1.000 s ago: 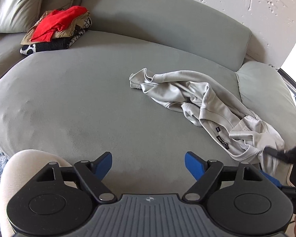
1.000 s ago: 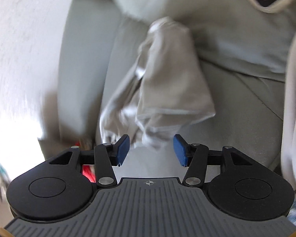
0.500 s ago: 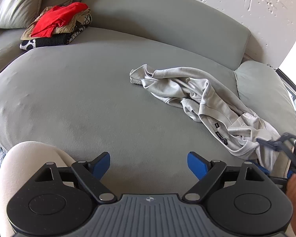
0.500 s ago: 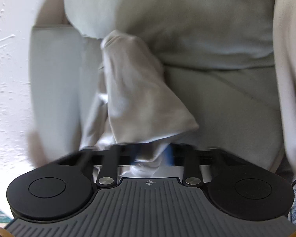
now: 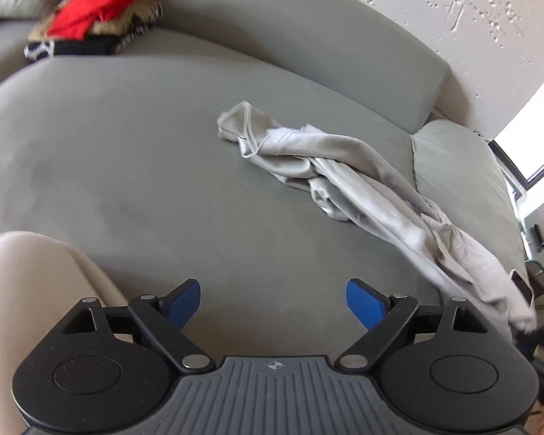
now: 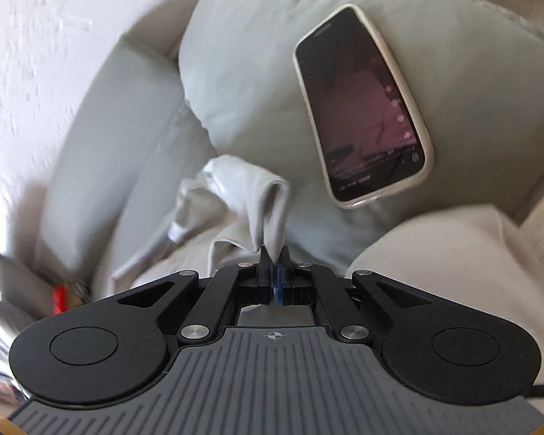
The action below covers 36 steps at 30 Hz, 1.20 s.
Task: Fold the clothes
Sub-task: 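Lift the shirt with the right tool while the left tool reaches toward it, then close the left tool on a shirt edge while the right tool keeps holding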
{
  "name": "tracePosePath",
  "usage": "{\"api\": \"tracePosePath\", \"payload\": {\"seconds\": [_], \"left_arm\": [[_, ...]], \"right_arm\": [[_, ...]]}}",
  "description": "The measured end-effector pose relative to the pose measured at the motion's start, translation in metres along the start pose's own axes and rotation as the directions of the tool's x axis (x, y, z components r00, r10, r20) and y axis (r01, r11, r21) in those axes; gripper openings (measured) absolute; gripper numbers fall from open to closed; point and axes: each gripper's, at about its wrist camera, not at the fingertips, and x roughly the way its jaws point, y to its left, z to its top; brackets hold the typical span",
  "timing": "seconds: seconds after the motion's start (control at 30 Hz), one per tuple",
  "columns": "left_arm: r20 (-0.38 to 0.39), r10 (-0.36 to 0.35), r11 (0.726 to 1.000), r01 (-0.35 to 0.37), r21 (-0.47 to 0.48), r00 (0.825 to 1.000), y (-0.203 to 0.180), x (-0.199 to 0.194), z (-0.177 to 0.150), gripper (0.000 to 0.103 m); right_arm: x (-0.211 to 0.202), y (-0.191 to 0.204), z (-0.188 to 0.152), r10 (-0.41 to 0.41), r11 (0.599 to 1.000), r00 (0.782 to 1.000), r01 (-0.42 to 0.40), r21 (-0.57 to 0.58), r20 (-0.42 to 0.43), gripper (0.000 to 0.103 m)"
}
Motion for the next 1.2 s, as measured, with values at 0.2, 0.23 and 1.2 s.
{"api": "tracePosePath", "payload": {"seconds": [0.2,0.23,1.2], "left_arm": [[-0.03,-0.11,0.99,0.107,-0.09,0.993,-0.005,0.042,0.016,0.055],[-0.043,-0.141,0.982,0.134,-0.136,0.989,-0.004,0.052,0.018,0.05],[0.025,-0.25,0.95,0.25,-0.186,0.968,-0.022,0.035,0.022,0.0]], "right_arm": [[0.011,-0.006,-0.008,0.06,0.997,0.998,-0.061,-0.041,-0.032,0.001],[0.012,-0.006,-0.008,0.062,0.997,0.998,-0.063,-0.04,-0.032,0.001],[0.033,-0.019,0.0,0.089,0.996,0.985,-0.092,-0.009,-0.148,0.002]]}}
